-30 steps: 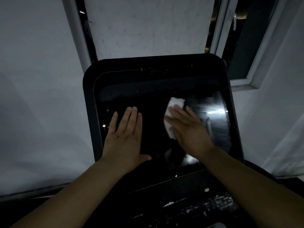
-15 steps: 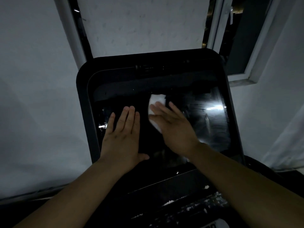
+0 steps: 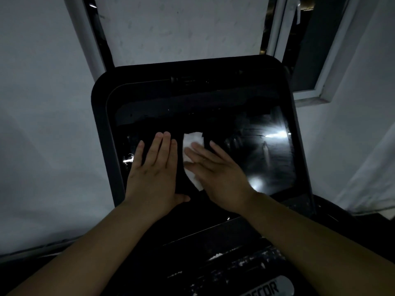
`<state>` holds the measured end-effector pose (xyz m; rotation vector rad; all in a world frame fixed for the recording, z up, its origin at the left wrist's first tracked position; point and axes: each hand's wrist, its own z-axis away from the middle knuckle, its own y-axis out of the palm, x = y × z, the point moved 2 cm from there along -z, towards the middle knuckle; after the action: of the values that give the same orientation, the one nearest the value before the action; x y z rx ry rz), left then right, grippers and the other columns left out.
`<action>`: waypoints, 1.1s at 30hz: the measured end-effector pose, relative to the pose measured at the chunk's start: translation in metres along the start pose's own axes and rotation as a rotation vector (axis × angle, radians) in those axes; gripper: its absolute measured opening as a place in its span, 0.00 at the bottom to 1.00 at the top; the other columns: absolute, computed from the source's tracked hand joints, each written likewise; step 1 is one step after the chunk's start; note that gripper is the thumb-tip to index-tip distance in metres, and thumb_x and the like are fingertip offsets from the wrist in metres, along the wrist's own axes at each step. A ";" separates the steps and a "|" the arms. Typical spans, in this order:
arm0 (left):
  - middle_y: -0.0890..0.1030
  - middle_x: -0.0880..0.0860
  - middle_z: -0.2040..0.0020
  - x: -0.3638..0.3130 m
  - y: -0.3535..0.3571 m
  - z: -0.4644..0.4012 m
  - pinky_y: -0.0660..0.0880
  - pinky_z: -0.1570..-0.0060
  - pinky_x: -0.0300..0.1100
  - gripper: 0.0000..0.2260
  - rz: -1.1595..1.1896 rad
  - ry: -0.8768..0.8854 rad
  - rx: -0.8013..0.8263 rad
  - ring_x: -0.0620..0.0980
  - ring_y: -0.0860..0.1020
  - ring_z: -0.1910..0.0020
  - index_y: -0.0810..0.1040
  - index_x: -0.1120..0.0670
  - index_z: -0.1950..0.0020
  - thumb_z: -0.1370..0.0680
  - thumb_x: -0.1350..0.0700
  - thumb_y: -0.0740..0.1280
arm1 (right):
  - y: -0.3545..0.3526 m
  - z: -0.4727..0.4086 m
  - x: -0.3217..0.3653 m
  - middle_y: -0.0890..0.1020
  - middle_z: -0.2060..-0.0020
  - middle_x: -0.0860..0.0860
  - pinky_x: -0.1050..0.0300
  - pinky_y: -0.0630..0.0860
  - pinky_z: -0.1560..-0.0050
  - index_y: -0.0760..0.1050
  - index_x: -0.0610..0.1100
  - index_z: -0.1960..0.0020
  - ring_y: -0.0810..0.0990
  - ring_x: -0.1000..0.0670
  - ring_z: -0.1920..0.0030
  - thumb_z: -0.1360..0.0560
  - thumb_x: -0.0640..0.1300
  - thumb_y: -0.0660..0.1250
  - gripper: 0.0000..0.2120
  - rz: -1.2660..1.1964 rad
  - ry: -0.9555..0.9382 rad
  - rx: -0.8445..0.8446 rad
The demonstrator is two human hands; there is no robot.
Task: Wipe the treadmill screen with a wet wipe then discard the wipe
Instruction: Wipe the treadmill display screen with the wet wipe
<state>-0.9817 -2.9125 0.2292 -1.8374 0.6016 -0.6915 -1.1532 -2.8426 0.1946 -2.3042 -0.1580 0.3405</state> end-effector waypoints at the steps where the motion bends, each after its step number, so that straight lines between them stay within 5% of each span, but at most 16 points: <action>1: 0.28 0.58 0.20 0.000 0.000 0.000 0.33 0.23 0.59 0.60 -0.003 -0.001 0.002 0.54 0.27 0.22 0.28 0.57 0.21 0.30 0.24 0.63 | -0.003 0.005 -0.010 0.72 0.24 0.47 0.41 0.59 0.21 0.77 0.45 0.30 0.65 0.47 0.21 0.20 0.42 0.63 0.18 0.023 0.013 0.013; 8: 0.27 0.59 0.21 -0.002 0.001 -0.002 0.34 0.23 0.61 0.61 -0.032 -0.007 0.021 0.56 0.26 0.22 0.26 0.58 0.22 0.29 0.24 0.63 | -0.020 0.036 -0.057 0.72 0.25 0.43 0.38 0.61 0.22 0.75 0.40 0.29 0.67 0.42 0.22 0.18 0.42 0.61 0.19 0.118 0.285 -0.018; 17: 0.28 0.58 0.20 -0.002 -0.002 0.000 0.34 0.23 0.60 0.60 -0.010 -0.002 0.013 0.55 0.29 0.21 0.28 0.58 0.21 0.30 0.23 0.61 | 0.004 0.045 0.013 0.70 0.23 0.47 0.39 0.61 0.22 0.77 0.44 0.30 0.64 0.46 0.21 0.21 0.41 0.66 0.20 -0.006 0.035 -0.002; 26: 0.28 0.59 0.20 -0.002 -0.002 0.000 0.35 0.22 0.61 0.61 -0.045 -0.002 0.017 0.56 0.28 0.21 0.27 0.58 0.21 0.30 0.23 0.61 | -0.019 0.062 -0.049 0.73 0.26 0.42 0.42 0.54 0.19 0.76 0.39 0.31 0.69 0.42 0.23 0.19 0.40 0.63 0.17 0.106 0.319 -0.036; 33: 0.30 0.59 0.19 -0.001 0.001 -0.001 0.34 0.22 0.60 0.61 -0.014 0.011 -0.033 0.55 0.30 0.20 0.31 0.58 0.20 0.32 0.22 0.61 | 0.006 0.072 0.017 0.70 0.23 0.45 0.37 0.61 0.22 0.76 0.41 0.30 0.63 0.45 0.20 0.20 0.38 0.65 0.19 -0.050 0.132 -0.027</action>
<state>-0.9829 -2.9127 0.2280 -1.8707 0.6112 -0.7054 -1.1575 -2.7929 0.1392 -2.3361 -0.1545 0.1613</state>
